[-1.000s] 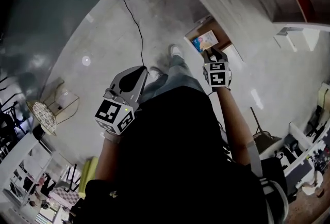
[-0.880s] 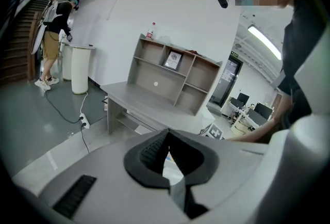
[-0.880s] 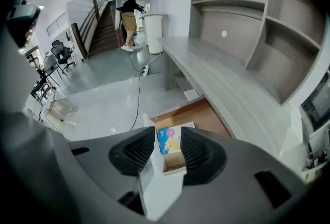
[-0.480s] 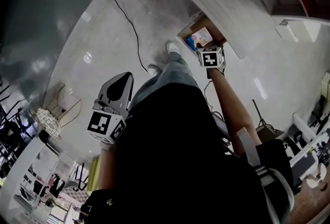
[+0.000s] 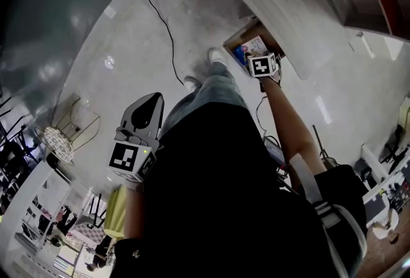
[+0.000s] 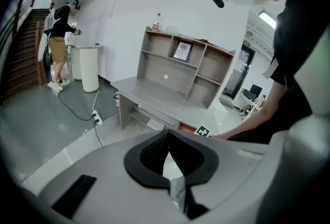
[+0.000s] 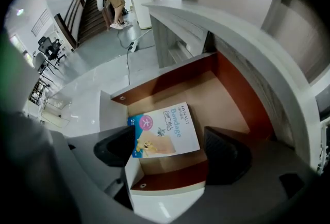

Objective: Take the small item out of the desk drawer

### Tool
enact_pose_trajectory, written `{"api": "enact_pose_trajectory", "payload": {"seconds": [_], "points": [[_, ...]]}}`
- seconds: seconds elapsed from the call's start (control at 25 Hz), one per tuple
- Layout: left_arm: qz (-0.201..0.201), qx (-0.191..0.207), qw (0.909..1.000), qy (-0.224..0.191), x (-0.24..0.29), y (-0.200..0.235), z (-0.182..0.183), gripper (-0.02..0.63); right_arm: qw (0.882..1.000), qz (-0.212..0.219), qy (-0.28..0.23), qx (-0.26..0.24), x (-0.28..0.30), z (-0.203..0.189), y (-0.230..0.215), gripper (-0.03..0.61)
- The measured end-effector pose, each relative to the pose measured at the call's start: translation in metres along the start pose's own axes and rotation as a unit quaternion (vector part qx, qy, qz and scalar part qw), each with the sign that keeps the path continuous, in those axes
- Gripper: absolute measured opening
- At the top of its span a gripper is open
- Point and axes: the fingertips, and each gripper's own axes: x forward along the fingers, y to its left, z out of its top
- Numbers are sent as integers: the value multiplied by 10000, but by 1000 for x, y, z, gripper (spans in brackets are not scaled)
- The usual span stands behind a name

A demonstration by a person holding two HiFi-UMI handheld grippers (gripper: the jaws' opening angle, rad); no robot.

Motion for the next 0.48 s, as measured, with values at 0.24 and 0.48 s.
{"api": "enact_pose_trajectory", "payload": {"seconds": [0.24,0.48], "points": [[154,-123,9998,4,2,9,4,9,9985,50,541,22,24,-15,-6,393],[238,-171,9996,41,2,16,3,9,9967,-17,812,-38,39,-21,-12,393]]}}
